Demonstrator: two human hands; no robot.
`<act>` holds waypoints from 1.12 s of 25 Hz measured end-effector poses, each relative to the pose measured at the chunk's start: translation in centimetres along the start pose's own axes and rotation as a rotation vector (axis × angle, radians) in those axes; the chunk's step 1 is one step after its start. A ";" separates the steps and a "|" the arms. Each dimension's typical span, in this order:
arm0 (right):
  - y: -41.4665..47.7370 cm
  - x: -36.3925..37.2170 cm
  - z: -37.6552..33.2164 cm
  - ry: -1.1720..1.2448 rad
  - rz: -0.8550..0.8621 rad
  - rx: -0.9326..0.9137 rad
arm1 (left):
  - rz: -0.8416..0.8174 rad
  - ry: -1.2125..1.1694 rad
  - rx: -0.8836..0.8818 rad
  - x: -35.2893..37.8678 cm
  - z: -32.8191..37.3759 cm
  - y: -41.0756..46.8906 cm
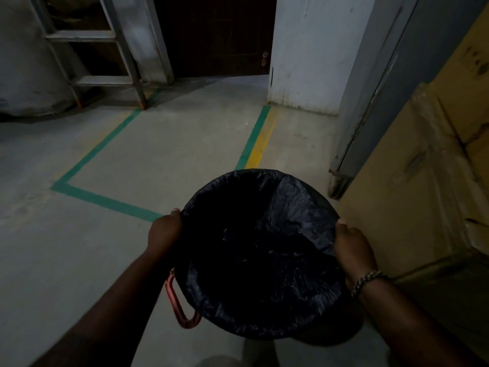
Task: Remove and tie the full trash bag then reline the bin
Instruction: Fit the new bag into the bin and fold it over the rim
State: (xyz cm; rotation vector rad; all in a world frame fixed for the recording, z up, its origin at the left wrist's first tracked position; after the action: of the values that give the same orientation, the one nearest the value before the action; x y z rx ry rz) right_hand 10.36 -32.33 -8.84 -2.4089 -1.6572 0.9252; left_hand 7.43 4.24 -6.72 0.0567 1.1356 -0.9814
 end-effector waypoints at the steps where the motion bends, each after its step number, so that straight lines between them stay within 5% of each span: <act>1: -0.3 -0.1 -0.1 -0.026 -0.008 -0.010 | 0.047 -0.007 0.026 0.2 -0.1 0.2; 7: -2.1 -0.6 -1.5 -0.309 0.046 -0.301 | 0.307 -0.057 0.065 0.5 -0.3 -0.3; 10: -4.0 0.3 -2.7 -0.543 0.139 -0.821 | 0.697 0.067 0.566 0.1 1.5 -2.6; 12: -5.3 1.9 -3.8 -0.442 -0.057 -1.058 | 0.639 0.184 0.923 1.6 2.9 -4.7; 14: -6.0 4.7 -4.8 -0.261 -0.403 -0.884 | 0.284 0.395 1.070 4.6 4.2 -5.9; 16: -6.0 7.1 -5.9 -0.046 -0.662 -0.425 | -0.111 0.616 1.024 7.6 5.4 -6.0; 20: -3.6 9.2 -5.4 0.241 -0.790 0.255 | -0.484 0.514 0.777 10.2 4.8 -1.4; 23: -1.9 10.2 -4.5 0.398 -0.635 0.315 | -0.500 0.628 0.740 10.7 3.7 0.2; 28: -0.7 11.0 -3.8 0.190 -0.494 0.153 | -0.368 0.612 0.776 9.4 0.9 -3.9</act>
State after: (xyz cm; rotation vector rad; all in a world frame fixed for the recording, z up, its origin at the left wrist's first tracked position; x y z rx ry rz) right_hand 14.31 -21.43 -10.20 -1.7954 -1.8951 0.6868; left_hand 6.15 -4.41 -11.93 0.8442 1.2655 -1.7689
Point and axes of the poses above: each hand's wrist, its own y-axis towards the middle knuckle, its own x-axis out of the palm, z = x × y, the point moved 1 cm from there along y, towards the middle knuckle, and after that the axes turned 13 degrees about y, right-handed, at the moved point
